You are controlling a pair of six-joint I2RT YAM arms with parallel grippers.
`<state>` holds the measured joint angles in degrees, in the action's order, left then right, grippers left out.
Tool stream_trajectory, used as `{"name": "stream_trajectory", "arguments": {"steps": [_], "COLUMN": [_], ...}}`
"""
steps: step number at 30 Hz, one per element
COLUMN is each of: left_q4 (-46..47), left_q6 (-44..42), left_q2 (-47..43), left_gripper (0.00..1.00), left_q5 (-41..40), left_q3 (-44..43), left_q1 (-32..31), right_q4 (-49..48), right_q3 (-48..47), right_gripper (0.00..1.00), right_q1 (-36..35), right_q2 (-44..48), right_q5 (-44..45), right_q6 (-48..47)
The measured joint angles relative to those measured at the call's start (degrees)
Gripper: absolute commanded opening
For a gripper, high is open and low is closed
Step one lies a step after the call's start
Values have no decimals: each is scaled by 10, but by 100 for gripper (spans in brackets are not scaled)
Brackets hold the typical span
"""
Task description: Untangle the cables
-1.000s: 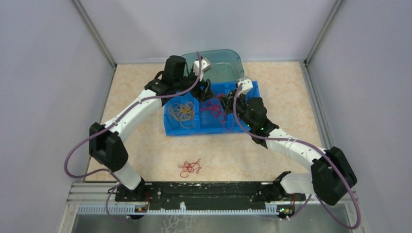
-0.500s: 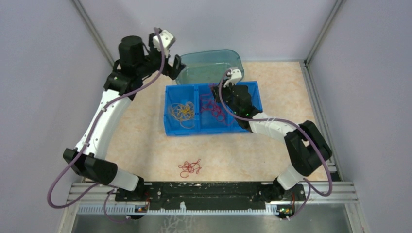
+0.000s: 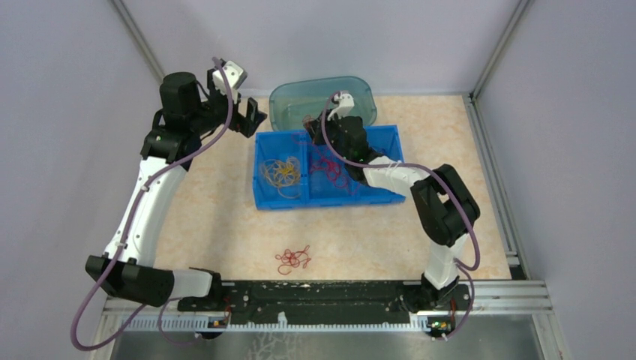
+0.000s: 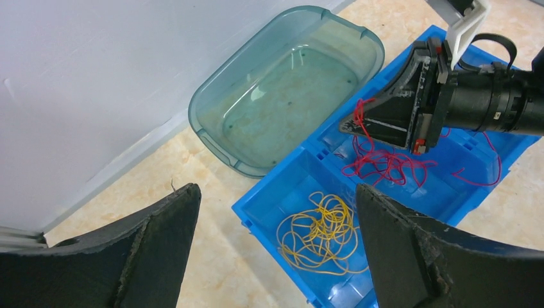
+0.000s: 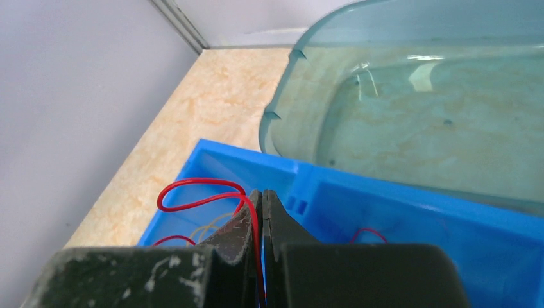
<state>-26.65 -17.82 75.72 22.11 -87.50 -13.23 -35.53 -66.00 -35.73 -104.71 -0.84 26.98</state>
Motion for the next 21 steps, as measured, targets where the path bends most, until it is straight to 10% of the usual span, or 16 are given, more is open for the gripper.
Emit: {"name": "stream_trajectory", "arguments": {"steps": [11,21], "left_q4": [1,2], "left_q6": [5,5], "left_q2": [-9,-31], "left_gripper": [95,95], "left_q5": [16,30], "left_q3": [26,35], "left_q1": [0,0], "right_q4": [52,24], "right_q3": [-74,49], "right_gripper": [0,0], "right_q1": [-69,-16], "right_q2": [0,11], "right_q5": [59,87], "right_q6": [-75,-61]}}
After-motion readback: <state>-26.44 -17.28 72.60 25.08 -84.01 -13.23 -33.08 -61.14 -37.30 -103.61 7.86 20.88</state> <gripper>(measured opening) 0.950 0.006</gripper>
